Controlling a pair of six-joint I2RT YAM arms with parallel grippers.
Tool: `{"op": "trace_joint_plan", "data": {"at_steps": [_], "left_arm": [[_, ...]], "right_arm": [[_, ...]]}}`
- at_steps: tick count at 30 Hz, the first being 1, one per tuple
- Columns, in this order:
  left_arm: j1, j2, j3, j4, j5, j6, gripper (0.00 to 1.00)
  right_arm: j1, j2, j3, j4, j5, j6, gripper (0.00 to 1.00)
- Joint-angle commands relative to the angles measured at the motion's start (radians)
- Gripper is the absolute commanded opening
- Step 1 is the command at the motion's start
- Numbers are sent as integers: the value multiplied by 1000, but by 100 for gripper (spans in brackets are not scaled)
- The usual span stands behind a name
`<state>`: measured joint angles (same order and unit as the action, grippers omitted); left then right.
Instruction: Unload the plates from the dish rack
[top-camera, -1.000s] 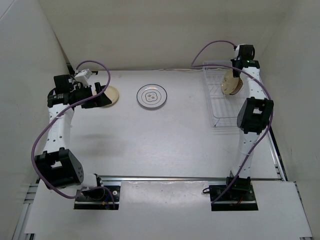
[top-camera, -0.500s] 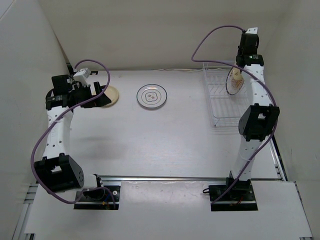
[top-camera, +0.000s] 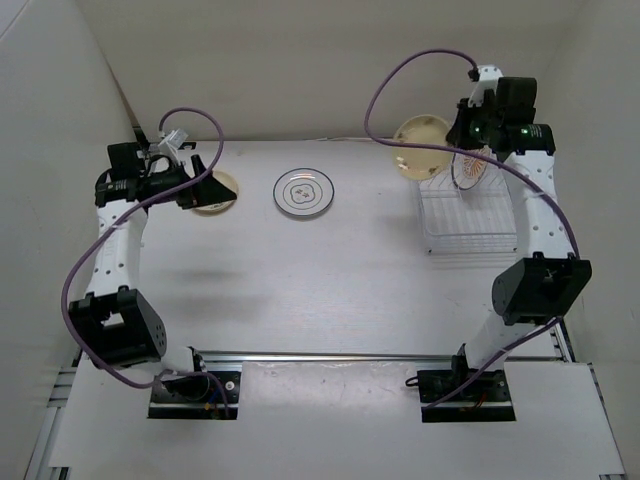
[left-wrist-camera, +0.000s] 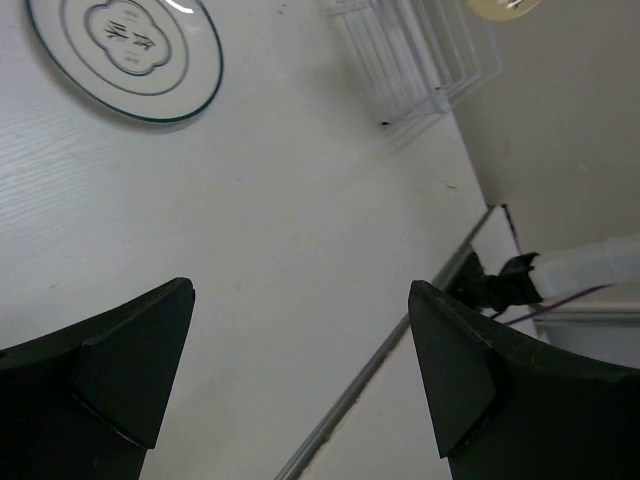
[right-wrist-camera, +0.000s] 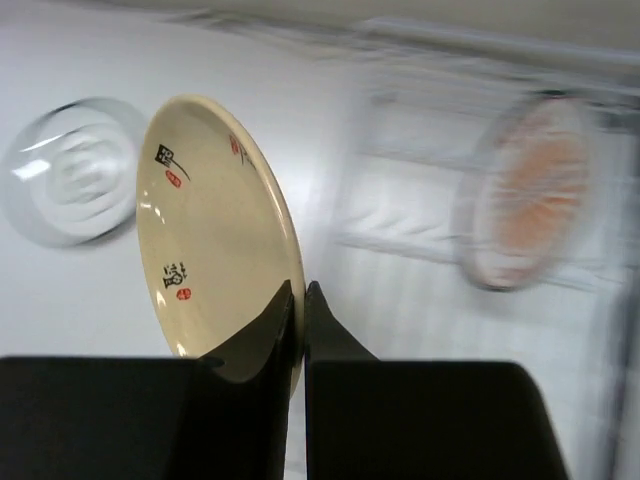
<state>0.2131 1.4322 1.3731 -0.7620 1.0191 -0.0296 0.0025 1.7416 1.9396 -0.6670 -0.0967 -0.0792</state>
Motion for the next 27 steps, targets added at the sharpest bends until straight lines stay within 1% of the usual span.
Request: {"op": "trace_joint_plan", "data": {"at_steps": [1, 2, 3, 6, 7, 12, 15, 20, 27], "left_arm": [[-12, 72, 30, 1, 190, -26, 100], [-12, 94, 30, 1, 199, -36, 100], [-26, 114, 41, 1, 199, -46, 100], [-70, 184, 76, 1, 199, -56, 100], [-84, 215, 86, 1, 209, -65, 100], [-162, 296, 144, 10, 246, -75, 100], [-175, 329, 175, 10, 256, -75, 100], [-184, 350, 175, 10, 256, -84, 100], [-184, 372, 175, 10, 256, -84, 100]], "right_arm": [[20, -51, -86, -48, -611, 88, 0], [33, -62, -109, -48, -697, 102, 0], [45, -62, -129, -48, -822, 111, 0], [120, -62, -211, -39, -911, 133, 0], [137, -62, -211, -39, -934, 133, 0], [221, 38, -222, -8, -956, 171, 0], [289, 113, -159, -8, -956, 180, 0], [347, 249, -16, 10, -945, 190, 0], [386, 361, 82, 20, -925, 220, 0]]}}
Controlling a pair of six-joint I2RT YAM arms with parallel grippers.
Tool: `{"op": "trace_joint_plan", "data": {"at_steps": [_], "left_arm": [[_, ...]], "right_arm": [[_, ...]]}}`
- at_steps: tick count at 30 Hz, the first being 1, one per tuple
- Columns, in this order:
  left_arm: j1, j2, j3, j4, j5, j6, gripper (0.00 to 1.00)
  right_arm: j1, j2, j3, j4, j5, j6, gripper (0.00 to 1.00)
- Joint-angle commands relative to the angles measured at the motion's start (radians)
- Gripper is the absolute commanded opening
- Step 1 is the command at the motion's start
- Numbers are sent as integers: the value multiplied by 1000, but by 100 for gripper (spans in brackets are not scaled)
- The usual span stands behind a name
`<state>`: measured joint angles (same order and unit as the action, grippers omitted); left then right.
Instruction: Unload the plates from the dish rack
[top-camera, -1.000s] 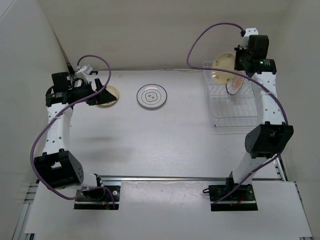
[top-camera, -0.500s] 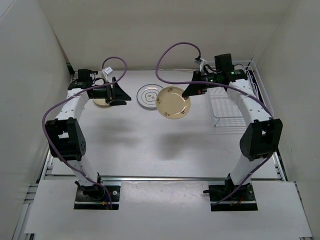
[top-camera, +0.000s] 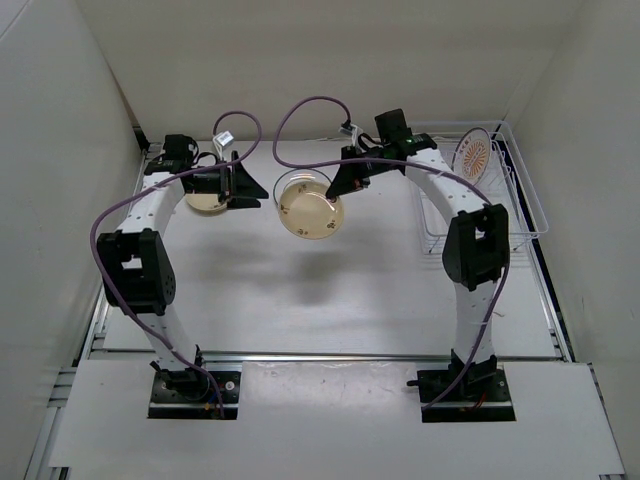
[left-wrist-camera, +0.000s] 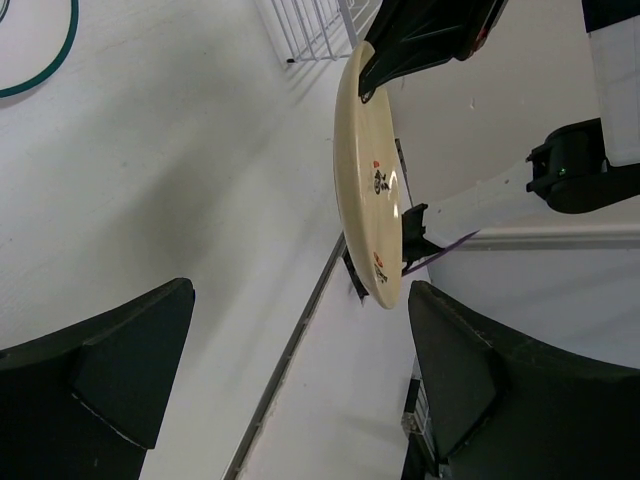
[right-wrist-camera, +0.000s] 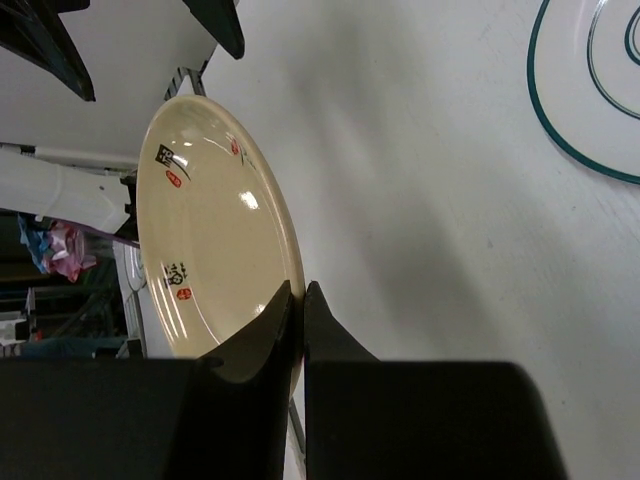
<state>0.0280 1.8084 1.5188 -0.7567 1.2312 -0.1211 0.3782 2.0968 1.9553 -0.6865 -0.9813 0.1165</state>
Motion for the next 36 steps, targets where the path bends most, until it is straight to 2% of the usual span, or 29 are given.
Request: {"op": "trace_joint_plan", "data": {"at_steps": [1, 13, 18, 19, 23, 28, 29, 30, 31, 32, 33, 34, 36], "left_arm": [[1, -4, 29, 5, 44, 8, 100], [-40, 32, 38, 5, 24, 17, 95], [-40, 42, 38, 5, 24, 17, 63], [-40, 42, 38, 5, 24, 17, 43], [-40, 42, 38, 5, 4, 17, 11], [-40, 42, 38, 5, -15, 17, 10], [-40, 31, 38, 5, -27, 17, 10], [-40, 31, 38, 5, -42, 8, 10], [-40, 19, 38, 5, -96, -3, 10], [-40, 19, 28, 5, -128, -3, 10], [-40, -6, 27, 14, -157, -12, 10], [-40, -6, 27, 14, -183, -12, 10], [-40, -20, -3, 23, -249, -46, 10]], "right_arm": [[22, 20, 82, 39, -31, 25, 0], [74, 140, 218, 70, -2, 64, 0], [83, 186, 257, 79, 7, 74, 0], [93, 186, 269, 79, 7, 83, 0], [93, 204, 280, 79, 16, 83, 0], [93, 192, 280, 79, 38, 83, 0], [93, 178, 290, 62, 74, 71, 4], [93, 169, 290, 47, 111, 51, 11], [93, 157, 303, 33, 153, 32, 26], [79, 129, 313, 1, 200, 11, 53], [61, 112, 314, -11, 313, -14, 62], [50, 94, 314, -11, 381, -49, 71], [10, 31, 288, -24, 499, -69, 73]]}}
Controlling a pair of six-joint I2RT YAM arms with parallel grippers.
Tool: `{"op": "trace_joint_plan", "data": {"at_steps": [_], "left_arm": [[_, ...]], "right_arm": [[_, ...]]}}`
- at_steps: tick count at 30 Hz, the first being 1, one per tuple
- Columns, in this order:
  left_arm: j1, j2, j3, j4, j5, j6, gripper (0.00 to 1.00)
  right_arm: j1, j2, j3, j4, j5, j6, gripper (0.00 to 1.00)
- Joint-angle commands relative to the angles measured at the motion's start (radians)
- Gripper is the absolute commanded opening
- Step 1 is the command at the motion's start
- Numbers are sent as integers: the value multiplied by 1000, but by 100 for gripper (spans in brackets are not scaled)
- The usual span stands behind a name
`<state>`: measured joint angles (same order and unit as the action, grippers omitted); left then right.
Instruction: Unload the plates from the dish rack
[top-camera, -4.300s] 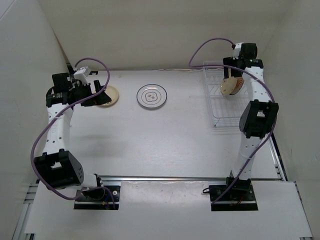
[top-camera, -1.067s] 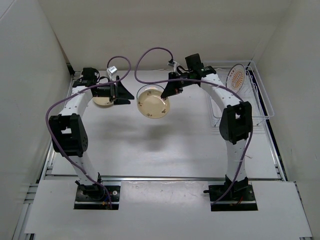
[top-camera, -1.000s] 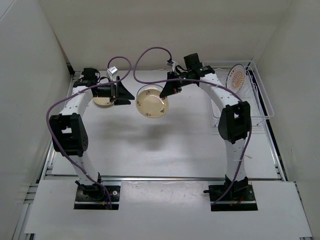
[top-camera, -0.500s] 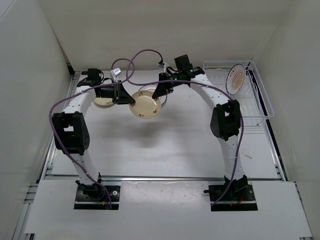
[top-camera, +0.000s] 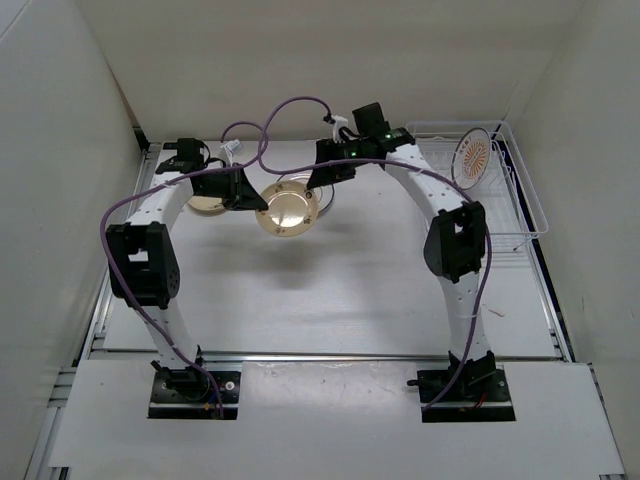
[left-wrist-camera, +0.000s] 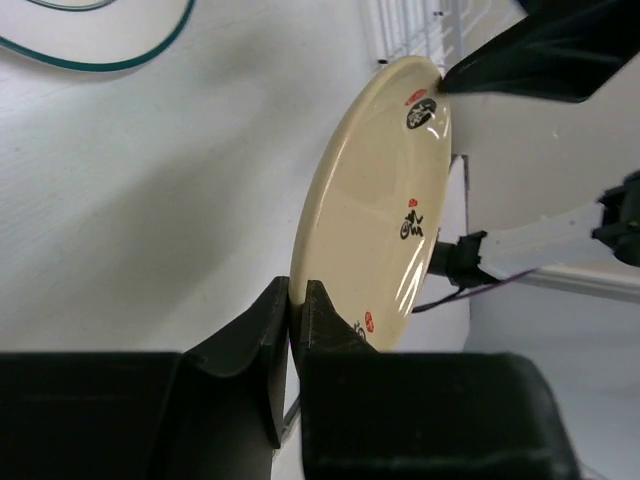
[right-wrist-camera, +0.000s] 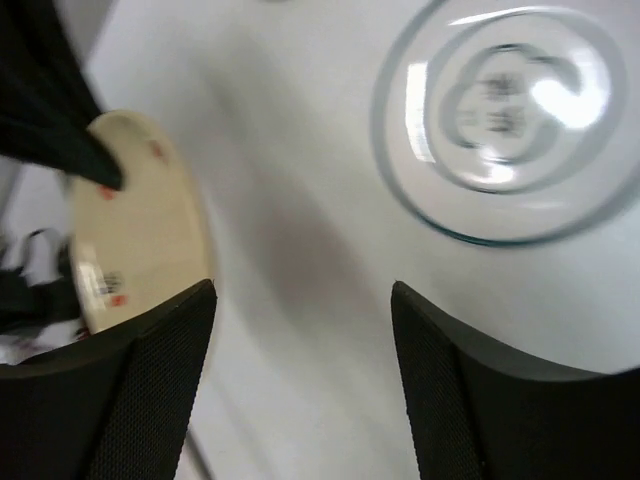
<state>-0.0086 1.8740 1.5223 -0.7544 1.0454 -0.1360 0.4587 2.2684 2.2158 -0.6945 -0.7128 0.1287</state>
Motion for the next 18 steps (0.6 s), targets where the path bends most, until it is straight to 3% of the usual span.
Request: {"op": "trace_joint_plan", "data": {"at_steps": [1, 3, 10, 18], "left_arm": [[-4, -98, -7, 35, -82, -31, 10], [-4, -98, -17, 47, -143, -66, 10], [33, -50, 56, 47, -334, -97, 10], [229, 149, 237, 47, -306, -119, 10]], "right_arm": [[-84, -161, 15, -16, 275, -90, 75], [-124, -228, -34, -16, 381, -113, 80], [-192, -456, -208, -7, 525, -219, 88], [-230, -665, -432, -7, 552, -268, 93]]}}
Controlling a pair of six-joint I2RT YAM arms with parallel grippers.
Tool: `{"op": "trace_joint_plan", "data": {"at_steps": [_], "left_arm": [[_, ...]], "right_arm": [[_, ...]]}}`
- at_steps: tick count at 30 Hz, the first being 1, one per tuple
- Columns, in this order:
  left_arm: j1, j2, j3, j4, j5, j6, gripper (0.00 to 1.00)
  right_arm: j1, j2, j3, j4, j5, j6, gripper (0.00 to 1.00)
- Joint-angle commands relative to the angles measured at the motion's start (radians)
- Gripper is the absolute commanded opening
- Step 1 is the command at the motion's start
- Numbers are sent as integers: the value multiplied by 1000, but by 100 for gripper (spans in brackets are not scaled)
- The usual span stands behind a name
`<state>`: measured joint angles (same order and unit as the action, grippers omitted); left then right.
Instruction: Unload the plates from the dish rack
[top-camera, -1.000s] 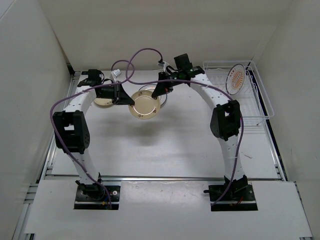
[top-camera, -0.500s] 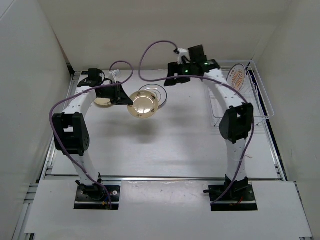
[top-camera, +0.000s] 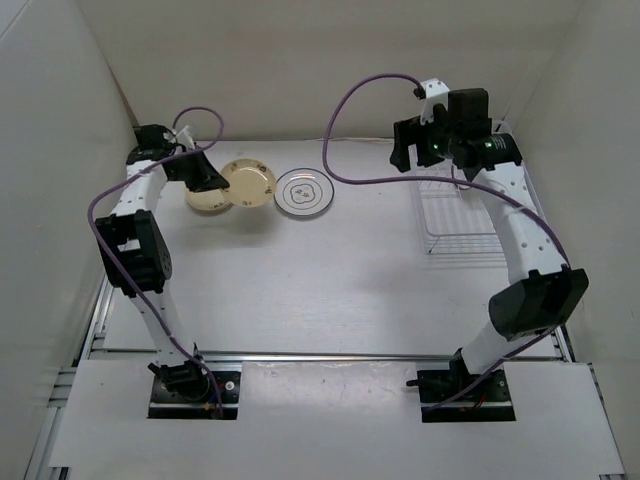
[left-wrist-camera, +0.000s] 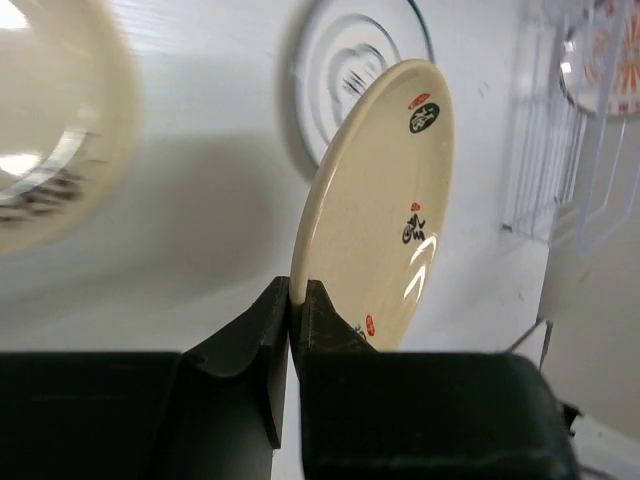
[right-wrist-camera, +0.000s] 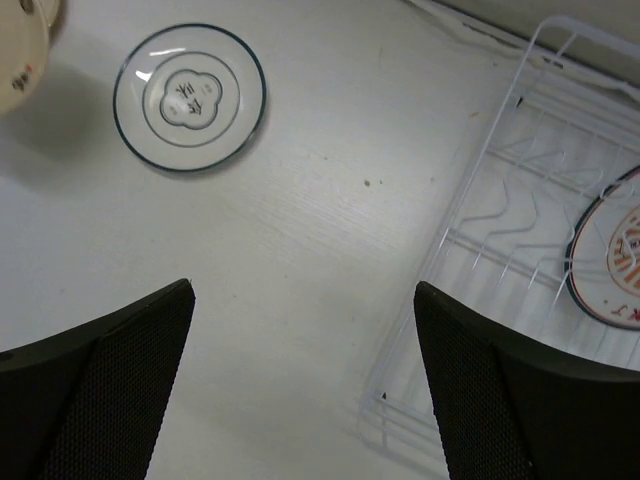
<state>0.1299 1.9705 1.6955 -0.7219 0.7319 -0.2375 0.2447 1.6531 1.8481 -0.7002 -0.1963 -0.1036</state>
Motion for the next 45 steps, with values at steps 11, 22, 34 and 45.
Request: {"op": "trace_joint_plan", "data": {"at_steps": [11, 22, 34, 45], "left_arm": [[238, 274, 246, 15, 100, 12, 10], [293, 382, 319, 6, 84, 12, 10], [293, 465, 375, 6, 75, 3, 10], [293, 409, 357, 6, 57, -6, 62]], "right_arm": [[-78, -237, -291, -1, -43, -36, 94], [-87, -283, -360, -19, -106, -36, 95], [-96, -250, -333, -19, -140, -36, 95], [-96, -240, -314, -19, -158, -36, 95]]}}
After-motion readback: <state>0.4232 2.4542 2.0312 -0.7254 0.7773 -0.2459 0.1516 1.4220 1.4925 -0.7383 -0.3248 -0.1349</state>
